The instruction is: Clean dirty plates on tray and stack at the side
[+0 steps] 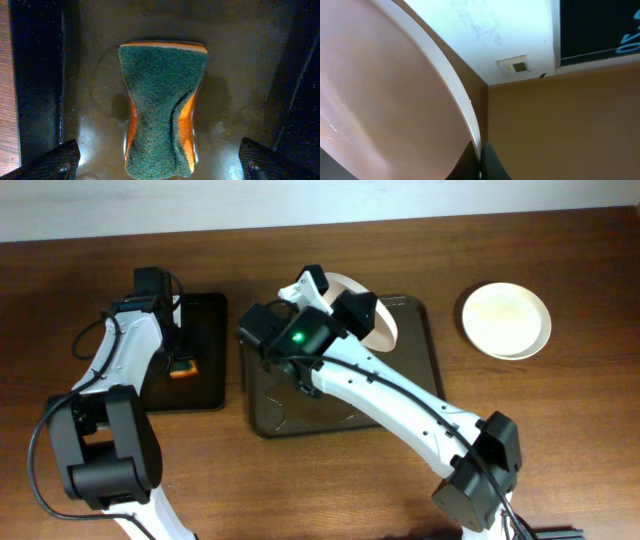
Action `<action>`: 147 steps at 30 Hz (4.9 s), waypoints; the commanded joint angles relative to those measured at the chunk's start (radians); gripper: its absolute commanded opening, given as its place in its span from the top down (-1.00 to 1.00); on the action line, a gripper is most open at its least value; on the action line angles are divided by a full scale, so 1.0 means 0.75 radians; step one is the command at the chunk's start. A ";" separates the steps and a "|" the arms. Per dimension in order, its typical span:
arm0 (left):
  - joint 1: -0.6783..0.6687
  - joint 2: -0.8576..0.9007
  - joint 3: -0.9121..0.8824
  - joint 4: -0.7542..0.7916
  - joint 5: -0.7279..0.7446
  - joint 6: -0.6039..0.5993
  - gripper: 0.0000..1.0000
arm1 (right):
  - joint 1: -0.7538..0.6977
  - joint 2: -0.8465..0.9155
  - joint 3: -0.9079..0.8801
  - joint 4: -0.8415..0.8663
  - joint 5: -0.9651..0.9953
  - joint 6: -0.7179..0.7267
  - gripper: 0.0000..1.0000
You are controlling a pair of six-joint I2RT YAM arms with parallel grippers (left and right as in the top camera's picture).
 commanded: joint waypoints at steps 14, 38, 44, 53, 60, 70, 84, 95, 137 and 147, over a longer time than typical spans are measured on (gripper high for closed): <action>0.005 0.007 -0.007 0.004 0.010 0.006 -0.99 | -0.931 -0.215 0.055 0.114 -1.531 0.350 0.92; 0.005 0.007 -0.007 0.003 0.010 0.006 -0.99 | -1.830 -0.064 -0.482 0.640 -1.829 0.346 0.70; 0.005 0.007 -0.007 0.003 0.010 0.006 -0.99 | -1.830 -0.068 -0.509 0.671 -2.233 0.230 -0.08; 0.005 0.007 -0.007 0.003 0.010 0.006 -0.99 | -1.831 -0.282 -0.404 0.216 -2.341 0.025 -0.30; 0.005 0.007 -0.007 0.003 0.010 0.006 -0.99 | -1.830 -0.741 -0.369 -0.259 -2.321 -0.272 -0.40; 0.005 0.007 -0.007 0.003 0.010 0.006 -1.00 | -1.831 -1.557 -0.624 -0.320 -2.248 -0.259 -0.97; 0.005 0.007 -0.007 0.003 0.010 0.006 -0.99 | -1.830 -1.838 -0.631 -0.320 -2.172 -0.265 -0.96; 0.005 0.007 -0.007 0.004 0.010 0.006 -0.99 | -1.294 -2.308 -0.948 0.063 -2.163 -0.225 -0.97; 0.005 0.007 -0.007 0.003 0.010 0.006 -0.99 | -1.040 -2.648 -2.573 2.300 -1.783 -0.266 -0.97; 0.005 0.007 -0.007 0.003 0.010 0.006 -0.99 | -1.041 -2.649 -2.603 2.093 -1.778 -0.296 -0.97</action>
